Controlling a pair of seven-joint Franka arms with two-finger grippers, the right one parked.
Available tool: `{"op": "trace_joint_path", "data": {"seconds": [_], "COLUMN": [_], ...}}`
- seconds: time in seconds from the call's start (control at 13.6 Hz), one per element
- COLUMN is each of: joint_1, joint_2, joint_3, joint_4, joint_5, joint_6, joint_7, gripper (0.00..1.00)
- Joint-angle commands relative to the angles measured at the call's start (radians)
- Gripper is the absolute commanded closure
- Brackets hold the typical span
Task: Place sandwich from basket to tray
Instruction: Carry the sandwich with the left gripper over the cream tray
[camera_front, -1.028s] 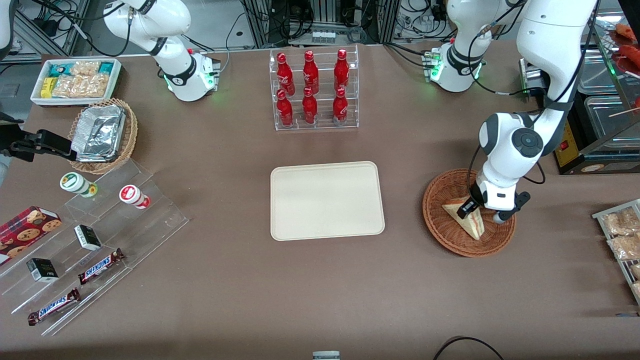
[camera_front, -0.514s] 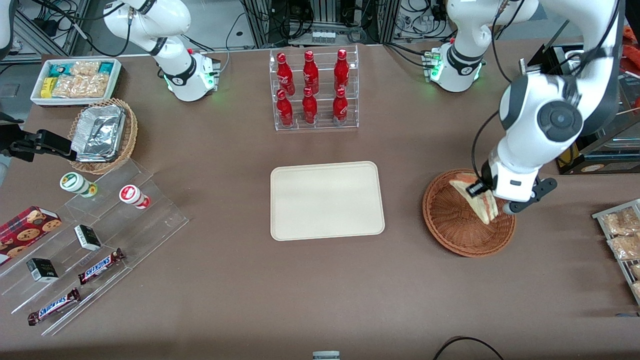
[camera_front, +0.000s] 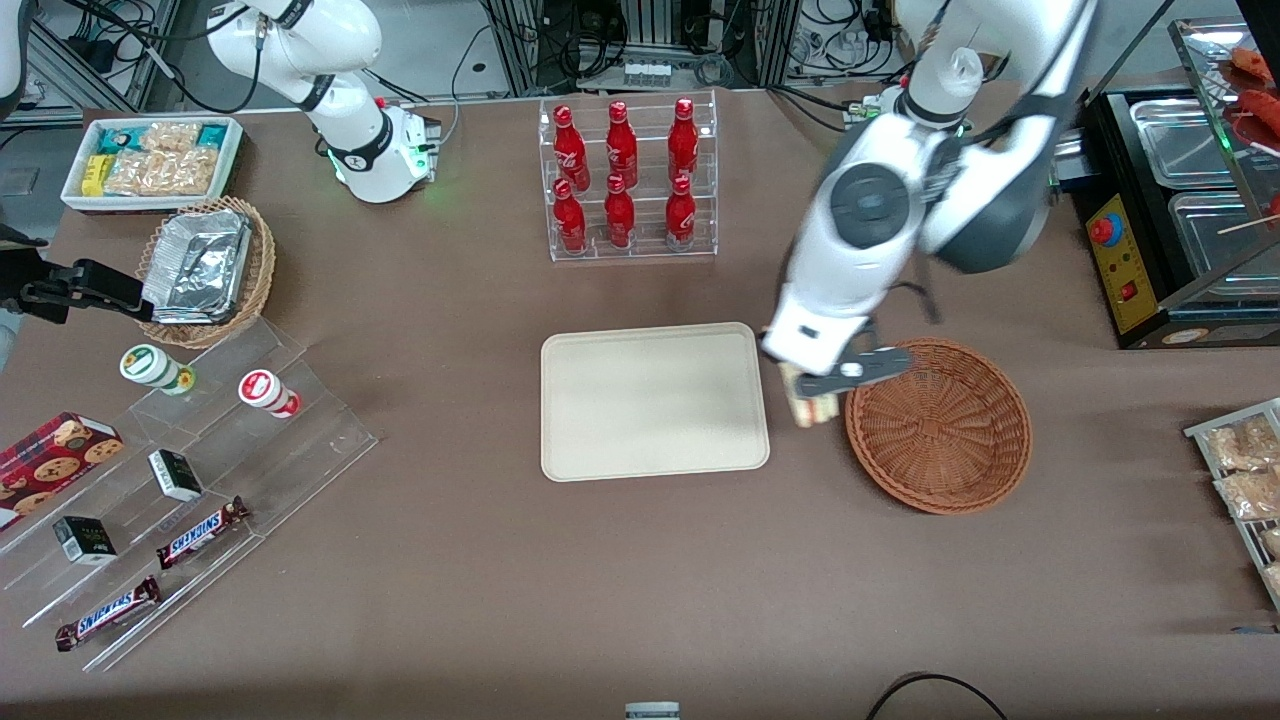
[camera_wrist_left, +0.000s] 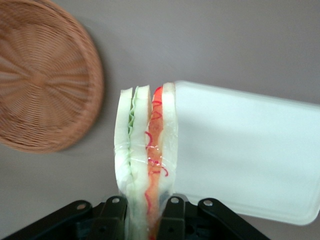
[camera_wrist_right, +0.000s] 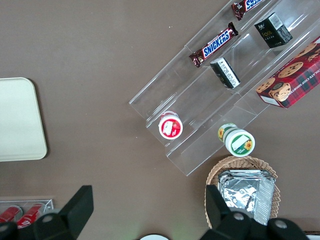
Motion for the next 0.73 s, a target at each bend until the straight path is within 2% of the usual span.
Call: {"op": "trace_joint_path", "data": {"seconds": [0.0,0.15,0.66], "joint_1": [-0.097,-0.152,-0.251], "joint_2": [0.17,0.257,0.396], "joint_3": [0.012,0.012,0.016], "joint_4": [0.156,0.203,0.204], "joint_5": [0.032,0.033,0.087], "joint_6": [0.008,0.066,0.25], "joint_7": [-0.023,-0.055,-0.064], "gripper": [1.0,1.0,1.0]}}
